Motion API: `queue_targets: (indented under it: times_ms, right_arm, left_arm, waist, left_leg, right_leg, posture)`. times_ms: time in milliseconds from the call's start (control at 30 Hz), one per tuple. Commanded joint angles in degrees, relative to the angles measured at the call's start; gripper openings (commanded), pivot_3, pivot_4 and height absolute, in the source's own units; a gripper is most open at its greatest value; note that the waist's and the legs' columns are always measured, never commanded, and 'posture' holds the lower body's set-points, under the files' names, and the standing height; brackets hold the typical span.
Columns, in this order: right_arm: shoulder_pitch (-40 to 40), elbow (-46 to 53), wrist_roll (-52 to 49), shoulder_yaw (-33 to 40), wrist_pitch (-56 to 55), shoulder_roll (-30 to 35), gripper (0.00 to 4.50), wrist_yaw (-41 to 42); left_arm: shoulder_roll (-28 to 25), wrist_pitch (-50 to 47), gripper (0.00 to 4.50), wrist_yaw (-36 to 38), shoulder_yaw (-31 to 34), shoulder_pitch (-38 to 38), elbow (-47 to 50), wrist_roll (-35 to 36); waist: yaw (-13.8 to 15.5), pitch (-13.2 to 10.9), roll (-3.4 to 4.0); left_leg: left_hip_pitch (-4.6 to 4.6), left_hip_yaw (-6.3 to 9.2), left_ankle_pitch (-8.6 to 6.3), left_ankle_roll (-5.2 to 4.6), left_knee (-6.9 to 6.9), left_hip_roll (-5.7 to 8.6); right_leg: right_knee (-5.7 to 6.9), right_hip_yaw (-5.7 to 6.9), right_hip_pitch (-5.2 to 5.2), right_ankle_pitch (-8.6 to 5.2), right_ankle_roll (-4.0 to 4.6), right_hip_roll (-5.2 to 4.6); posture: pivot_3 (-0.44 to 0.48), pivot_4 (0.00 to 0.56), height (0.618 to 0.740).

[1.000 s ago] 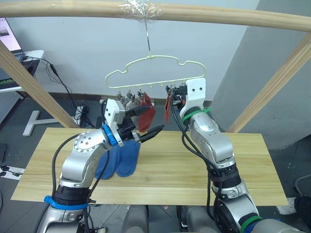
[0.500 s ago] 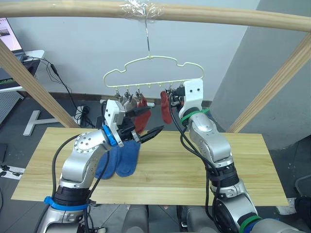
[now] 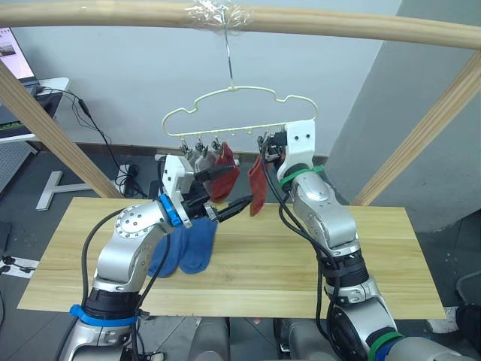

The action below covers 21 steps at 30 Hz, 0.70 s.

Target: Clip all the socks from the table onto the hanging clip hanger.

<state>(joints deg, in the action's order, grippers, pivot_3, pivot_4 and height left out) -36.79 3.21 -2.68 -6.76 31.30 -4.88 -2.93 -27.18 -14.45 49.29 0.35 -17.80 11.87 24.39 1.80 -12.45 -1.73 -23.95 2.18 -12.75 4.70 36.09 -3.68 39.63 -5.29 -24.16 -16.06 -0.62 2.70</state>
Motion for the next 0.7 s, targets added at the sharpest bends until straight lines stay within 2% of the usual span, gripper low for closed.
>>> queue_targets:
  times_ms: [33, 667, 700]
  right_arm:
    - [-1.1, 1.2, 0.7, 0.3, -1.6, -0.4, 1.24, 0.0]
    - [-2.3, -0.3, 1.5, 1.0, -2.3, -0.5, 1.24, 0.4]
    - [-2.3, -0.2, 1.6, 1.0, -2.3, -0.5, 1.05, 0.4]
  left_arm:
    - [0.2, 1.3, 4.5, 0.1, -0.1, -0.3, 1.6, 0.2]
    - [0.8, 0.9, 4.5, -0.5, -0.2, -0.5, 1.8, 0.3]
    - [0.9, 1.0, 4.5, -0.5, -0.2, -0.4, 1.8, 0.3]
  waist:
    - [0.0, 0.0, 0.0]
    - [0.0, 0.0, 0.0]
    - [0.0, 0.0, 0.0]
  left_leg:
    - [0.0, 0.0, 0.0, 0.0, 0.0, 0.0]
    - [0.01, 0.0, 0.0, 0.0, 0.0, 0.0]
    - [0.01, 0.0, 0.0, 0.0, 0.0, 0.0]
  right_leg:
    - [0.0, 0.0, 0.0, 0.0, 0.0, 0.0]
    - [0.03, 0.0, 0.0, 0.0, 0.0, 0.0]
    - [0.03, 0.0, 0.0, 0.0, 0.0, 0.0]
  posture:
    - [0.227, 0.175, 0.74]
    - [0.229, 0.182, 0.74]
    - [0.232, 0.186, 0.74]
